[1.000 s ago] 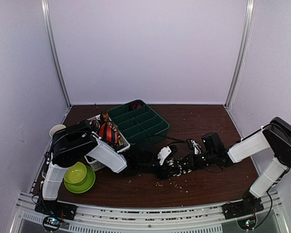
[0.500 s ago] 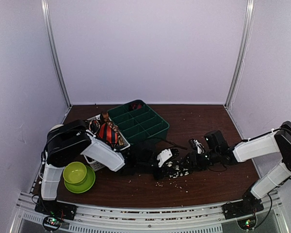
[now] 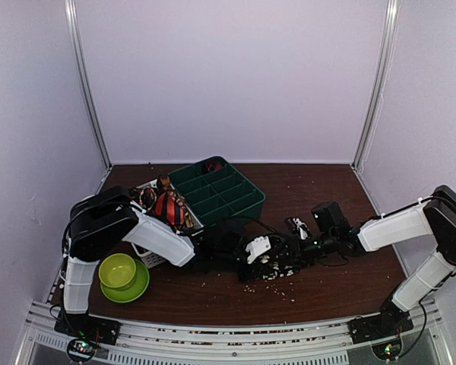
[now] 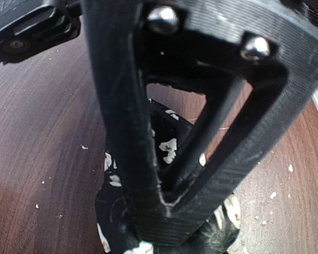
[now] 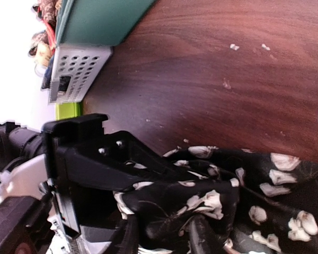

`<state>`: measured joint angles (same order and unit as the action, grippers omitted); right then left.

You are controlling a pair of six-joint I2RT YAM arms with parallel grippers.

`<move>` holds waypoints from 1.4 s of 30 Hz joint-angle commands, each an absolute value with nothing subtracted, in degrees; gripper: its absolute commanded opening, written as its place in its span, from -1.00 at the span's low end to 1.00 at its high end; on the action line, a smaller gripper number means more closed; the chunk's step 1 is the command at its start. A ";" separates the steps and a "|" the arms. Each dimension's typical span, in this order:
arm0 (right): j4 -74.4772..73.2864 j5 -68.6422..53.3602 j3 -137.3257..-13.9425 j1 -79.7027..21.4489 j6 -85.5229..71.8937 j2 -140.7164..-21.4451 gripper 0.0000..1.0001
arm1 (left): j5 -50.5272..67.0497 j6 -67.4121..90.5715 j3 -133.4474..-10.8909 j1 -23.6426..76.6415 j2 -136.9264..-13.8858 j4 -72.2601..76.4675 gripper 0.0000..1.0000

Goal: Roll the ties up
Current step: Roll the tie at the center of the board.

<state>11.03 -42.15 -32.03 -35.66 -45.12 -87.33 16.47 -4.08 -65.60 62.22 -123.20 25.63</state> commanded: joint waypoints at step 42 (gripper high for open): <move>5.35 -33.10 -23.11 -29.18 -34.43 -88.12 -1.00 | 19.45 4.55 -70.23 62.97 -128.32 35.33 0.31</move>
<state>14.39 -39.55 -25.43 -29.36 -35.88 -86.28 19.09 4.43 -68.95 62.50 -127.09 33.08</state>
